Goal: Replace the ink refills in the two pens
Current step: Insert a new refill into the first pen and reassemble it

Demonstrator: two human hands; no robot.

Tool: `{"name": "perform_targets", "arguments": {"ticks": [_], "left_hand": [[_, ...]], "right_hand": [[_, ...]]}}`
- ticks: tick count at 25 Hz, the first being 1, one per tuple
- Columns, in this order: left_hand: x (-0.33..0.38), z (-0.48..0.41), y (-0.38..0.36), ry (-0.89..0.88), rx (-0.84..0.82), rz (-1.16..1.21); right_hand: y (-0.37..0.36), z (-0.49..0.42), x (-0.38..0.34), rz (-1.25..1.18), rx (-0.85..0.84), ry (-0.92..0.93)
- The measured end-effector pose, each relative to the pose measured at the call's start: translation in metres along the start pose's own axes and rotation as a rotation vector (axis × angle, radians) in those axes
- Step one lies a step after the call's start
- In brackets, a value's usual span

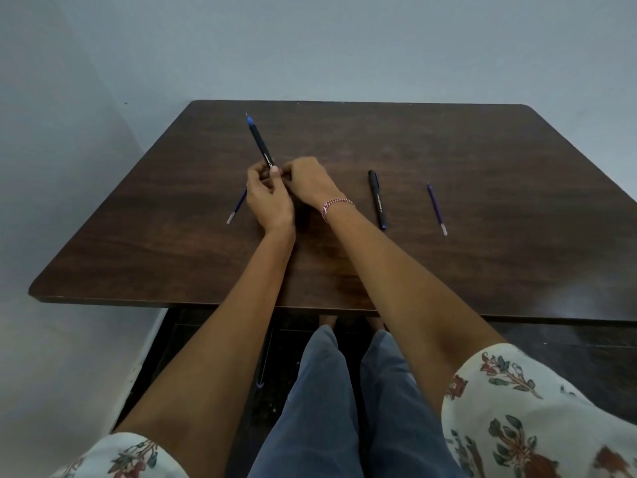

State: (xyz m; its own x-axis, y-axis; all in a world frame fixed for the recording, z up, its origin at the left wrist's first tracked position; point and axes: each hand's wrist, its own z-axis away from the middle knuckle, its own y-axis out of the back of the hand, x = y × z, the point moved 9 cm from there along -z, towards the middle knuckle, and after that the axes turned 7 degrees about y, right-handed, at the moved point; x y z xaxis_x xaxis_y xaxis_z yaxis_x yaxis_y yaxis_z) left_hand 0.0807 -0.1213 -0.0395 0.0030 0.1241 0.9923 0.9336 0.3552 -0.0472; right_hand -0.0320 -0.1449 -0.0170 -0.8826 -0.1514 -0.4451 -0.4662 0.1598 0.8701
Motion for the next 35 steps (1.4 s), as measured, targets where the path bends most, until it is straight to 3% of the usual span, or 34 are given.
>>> {"name": "perform_targets", "arguments": {"ticks": [6,9,17,21,24,30,35], "left_hand": [[-0.007,0.002,-0.002,0.101,-0.051,0.155],[-0.011,0.006,-0.007,0.126,-0.128,0.201],[0.001,0.022,-0.034,0.114,-0.432,0.102],[0.002,0.031,-0.043,0.115,-0.568,0.02],[0.005,0.036,-0.046,0.089,-0.619,-0.005],[0.01,0.046,-0.057,-0.021,-0.732,-0.122],[0.01,0.05,-0.062,-0.087,-0.769,-0.18]], "right_hand": [[0.001,-0.002,0.006,0.08,-0.013,-0.053],[0.008,0.004,0.015,0.006,0.029,-0.094],[0.071,0.064,0.086,-0.412,0.487,-0.247],[0.093,0.106,0.113,-0.584,0.783,-0.221],[0.098,0.126,0.128,-0.689,0.912,-0.224],[0.086,0.126,0.142,-1.089,0.938,-0.229],[0.082,0.125,0.145,-1.26,0.948,-0.233]]}}
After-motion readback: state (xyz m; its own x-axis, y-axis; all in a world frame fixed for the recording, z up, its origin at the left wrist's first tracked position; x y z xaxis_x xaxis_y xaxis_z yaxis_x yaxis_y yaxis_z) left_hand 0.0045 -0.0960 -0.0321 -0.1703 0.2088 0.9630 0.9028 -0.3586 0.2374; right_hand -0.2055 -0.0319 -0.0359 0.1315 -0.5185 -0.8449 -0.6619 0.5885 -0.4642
